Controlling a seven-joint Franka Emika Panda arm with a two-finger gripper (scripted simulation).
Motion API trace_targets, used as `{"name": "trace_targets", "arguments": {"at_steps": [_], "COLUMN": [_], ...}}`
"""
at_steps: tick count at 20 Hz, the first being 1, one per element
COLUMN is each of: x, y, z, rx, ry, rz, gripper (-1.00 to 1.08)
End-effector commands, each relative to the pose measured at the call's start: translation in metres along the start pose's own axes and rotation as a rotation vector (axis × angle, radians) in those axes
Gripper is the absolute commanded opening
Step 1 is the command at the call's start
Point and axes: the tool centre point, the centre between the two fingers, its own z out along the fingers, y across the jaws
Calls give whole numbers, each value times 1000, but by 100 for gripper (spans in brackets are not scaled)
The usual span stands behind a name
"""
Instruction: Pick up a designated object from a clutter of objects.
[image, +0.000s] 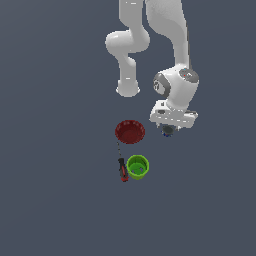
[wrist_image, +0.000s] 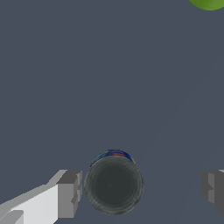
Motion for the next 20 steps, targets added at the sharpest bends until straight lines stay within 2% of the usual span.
{"name": "trace_targets", "arguments": {"at_steps": [1,8,20], "x": [-13,-35,-37], "y": [-7,-16,-16], "z": [9,22,38], "rx": [6,14,14], "ry": [-2,-7,-8], "rz": [10,22,22], "gripper": [100,100,100]}}
